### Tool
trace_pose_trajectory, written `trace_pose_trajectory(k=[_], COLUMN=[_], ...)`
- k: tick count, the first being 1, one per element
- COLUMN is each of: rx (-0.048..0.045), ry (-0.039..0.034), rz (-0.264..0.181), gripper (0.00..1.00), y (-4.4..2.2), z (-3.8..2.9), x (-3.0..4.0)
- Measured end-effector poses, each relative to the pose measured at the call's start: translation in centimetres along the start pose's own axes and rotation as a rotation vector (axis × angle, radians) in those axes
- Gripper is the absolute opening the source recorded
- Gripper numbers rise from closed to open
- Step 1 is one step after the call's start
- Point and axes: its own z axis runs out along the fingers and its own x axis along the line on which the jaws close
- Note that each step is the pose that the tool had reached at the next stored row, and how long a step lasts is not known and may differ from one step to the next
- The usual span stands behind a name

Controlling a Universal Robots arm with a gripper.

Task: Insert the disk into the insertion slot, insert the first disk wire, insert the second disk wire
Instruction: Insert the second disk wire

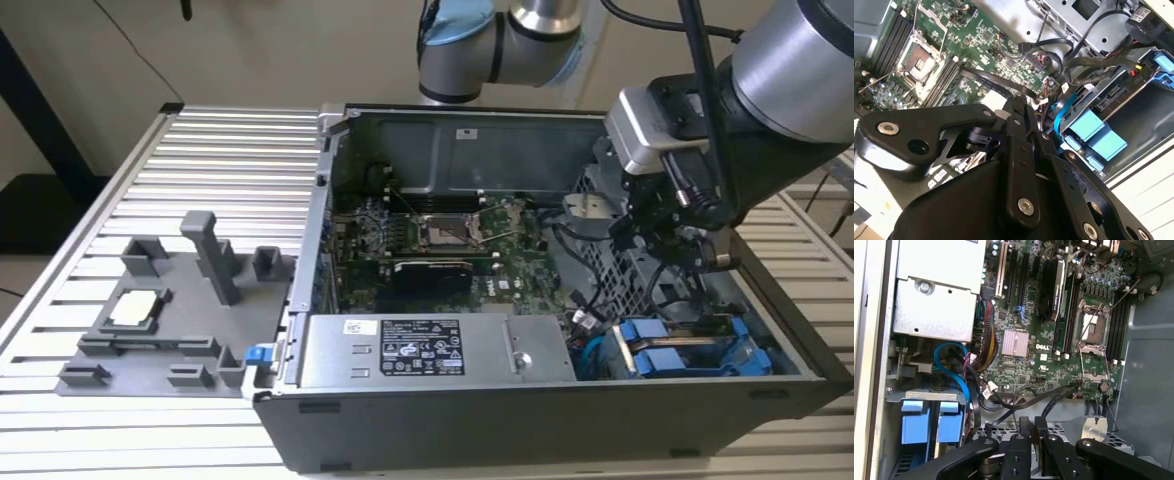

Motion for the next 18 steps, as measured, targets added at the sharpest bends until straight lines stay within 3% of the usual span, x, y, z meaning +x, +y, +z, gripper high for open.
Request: trace_pose_trajectory(k=[3, 4, 5, 8, 9, 14, 16, 18], rx=[0.0000, -0.0003, -0.0022, -0.0089, -0.0135, -0.0241, -0.0272, -0.0223], ry=[0.0000, 0.0034, 0.0177, 0.0722, 0.1089, 0.1966, 0.2359, 0.2445], rz=[0.000, 0.000, 0.000, 0.000, 0.001, 0.001, 0.001, 0.000], gripper=[0.16, 0.16, 0.16, 0.16, 0.16, 0.16, 0.16, 0.16], y=[0.00, -0.01, -0.02, -0.02, -0.03, -0.05, -0.05, -0.04], z=[0.00, 0.00, 0.02, 0.07, 0.09, 0.14, 0.18, 0.35], x=[0.01, 0.00, -0.03, -0.16, -0.23, -0.38, -0.41, -0.35])
